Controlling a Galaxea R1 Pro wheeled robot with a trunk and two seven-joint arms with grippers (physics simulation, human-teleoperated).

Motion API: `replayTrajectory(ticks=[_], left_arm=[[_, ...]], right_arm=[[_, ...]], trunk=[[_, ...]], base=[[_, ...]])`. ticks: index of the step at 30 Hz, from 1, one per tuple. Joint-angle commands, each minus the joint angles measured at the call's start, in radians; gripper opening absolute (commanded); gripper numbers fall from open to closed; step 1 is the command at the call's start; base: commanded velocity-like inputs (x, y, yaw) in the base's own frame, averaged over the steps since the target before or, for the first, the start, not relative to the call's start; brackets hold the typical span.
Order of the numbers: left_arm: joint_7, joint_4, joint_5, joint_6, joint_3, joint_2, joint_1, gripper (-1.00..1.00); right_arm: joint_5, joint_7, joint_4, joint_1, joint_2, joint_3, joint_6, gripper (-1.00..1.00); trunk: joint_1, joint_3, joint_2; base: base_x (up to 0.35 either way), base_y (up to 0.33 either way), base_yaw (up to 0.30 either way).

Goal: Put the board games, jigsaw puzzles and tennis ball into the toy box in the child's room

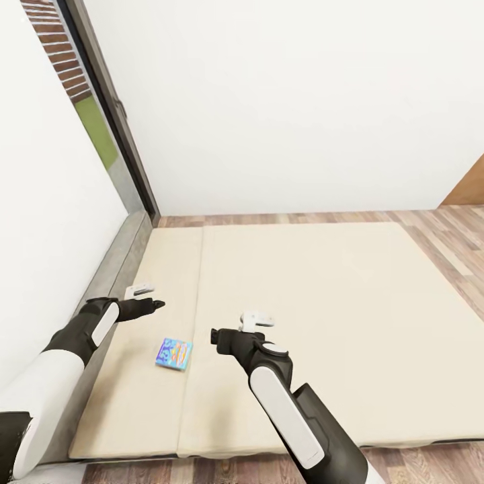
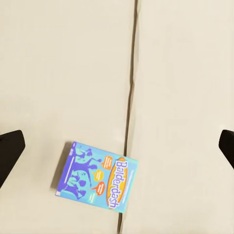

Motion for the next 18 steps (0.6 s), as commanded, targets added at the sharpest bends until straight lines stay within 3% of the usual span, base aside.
replayTrajectory(ticks=[1,18], left_arm=[[-0.001,-0.001,0.002,0.003,-0.003,0.001,-0.001,1.0],[-0.002,-0.001,0.002,-0.002,-0.004,0.001,-0.001,1.0]], right_arm=[[-0.008,-0.009,-0.001,-0.001,0.0,0.001,0.003,1.0],[0.0,-0.008,0.005,-0.001,0.0,0.011,-0.053,1.0]], trunk=[[0.001,-0.003,-0.002],[0.001,-0.006,-0.002]], base=[[0.0,0.0,0.0],[0.0,0.0,0.0]])
